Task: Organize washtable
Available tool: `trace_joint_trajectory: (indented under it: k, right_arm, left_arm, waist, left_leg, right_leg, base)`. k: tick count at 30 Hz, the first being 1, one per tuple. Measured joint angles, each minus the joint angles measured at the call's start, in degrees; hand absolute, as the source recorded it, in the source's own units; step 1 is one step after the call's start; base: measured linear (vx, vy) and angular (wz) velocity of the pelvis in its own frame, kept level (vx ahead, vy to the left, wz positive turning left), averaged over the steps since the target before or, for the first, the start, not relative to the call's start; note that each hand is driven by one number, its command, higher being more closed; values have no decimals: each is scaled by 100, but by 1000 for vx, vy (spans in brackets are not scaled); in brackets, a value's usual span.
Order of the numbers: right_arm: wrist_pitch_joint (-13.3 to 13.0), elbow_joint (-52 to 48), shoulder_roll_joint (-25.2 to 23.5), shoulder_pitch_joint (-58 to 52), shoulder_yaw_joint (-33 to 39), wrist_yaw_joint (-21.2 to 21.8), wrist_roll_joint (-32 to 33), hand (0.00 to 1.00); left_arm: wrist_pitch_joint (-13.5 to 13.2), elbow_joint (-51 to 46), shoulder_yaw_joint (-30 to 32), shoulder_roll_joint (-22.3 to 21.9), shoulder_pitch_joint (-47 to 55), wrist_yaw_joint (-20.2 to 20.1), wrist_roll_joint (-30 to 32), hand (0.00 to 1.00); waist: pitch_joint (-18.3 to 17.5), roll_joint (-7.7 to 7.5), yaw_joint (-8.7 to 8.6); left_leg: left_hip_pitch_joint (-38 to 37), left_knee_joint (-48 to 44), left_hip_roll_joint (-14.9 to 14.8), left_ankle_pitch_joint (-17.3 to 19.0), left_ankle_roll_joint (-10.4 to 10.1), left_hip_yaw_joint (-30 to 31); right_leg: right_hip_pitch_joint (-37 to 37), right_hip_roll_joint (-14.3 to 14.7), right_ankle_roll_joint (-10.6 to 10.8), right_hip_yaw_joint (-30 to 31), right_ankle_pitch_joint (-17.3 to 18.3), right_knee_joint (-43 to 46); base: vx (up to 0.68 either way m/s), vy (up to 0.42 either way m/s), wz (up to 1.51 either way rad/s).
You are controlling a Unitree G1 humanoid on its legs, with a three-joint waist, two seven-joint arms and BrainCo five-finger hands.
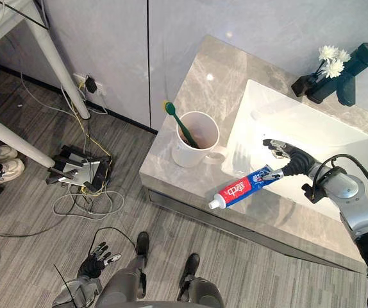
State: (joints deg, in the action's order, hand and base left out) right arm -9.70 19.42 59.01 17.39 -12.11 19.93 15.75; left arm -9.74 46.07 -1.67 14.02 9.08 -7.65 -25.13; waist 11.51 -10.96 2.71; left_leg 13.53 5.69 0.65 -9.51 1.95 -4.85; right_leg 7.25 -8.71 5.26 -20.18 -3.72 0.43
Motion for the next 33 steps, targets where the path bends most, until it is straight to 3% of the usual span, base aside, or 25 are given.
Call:
trace_joint_trajectory:
  k: [5,11,18,25,33]
  right_arm:
    - [-4,-7,1,193,-118,-3,97,0]
    - [-12,-64,5,331,-237,18,218,0]
    - [-12,-74,166,412,-247,38,282,0]
    - [-10,-194,469,589,-386,51,281,0]
    - [-11,-299,689,730,-715,102,282,0]
  left_arm:
    - [0,9,-2,-15,-9,1,3,0]
    - [-12,13,14,-23,-63,-43,4,0]
    - [-12,28,212,-33,-73,-93,118,0]
    - [-10,74,246,-16,-73,-94,201,0]
    - [12,311,404,5,-121,-93,339,0]
  waist:
    - [108,-7,3]
    - [172,-110,18]
    - [216,-243,9]
    - [220,-263,79]
    - [220,-262,117]
  left_leg:
    - [41,15,-18,4,-4,8]
    - [68,15,-18,-10,-18,5]
    - [49,-27,24,-98,5,13]
    - [-55,-22,-59,-98,-13,46]
    - [-28,18,-76,-30,-25,49]
  right_leg:
    - [11,29,10,14,14,-62]
    - [14,-8,86,8,400,-46]
    - [-21,-11,60,-9,326,-41]
    - [-129,70,-10,-8,143,-34]
    - [-91,81,-67,87,237,-37]
  base:
    - [-31,5,-2]
    - [0,-33,4]
    - [105,-8,3]
    - [34,13,3]
    - [-80,2,-4]
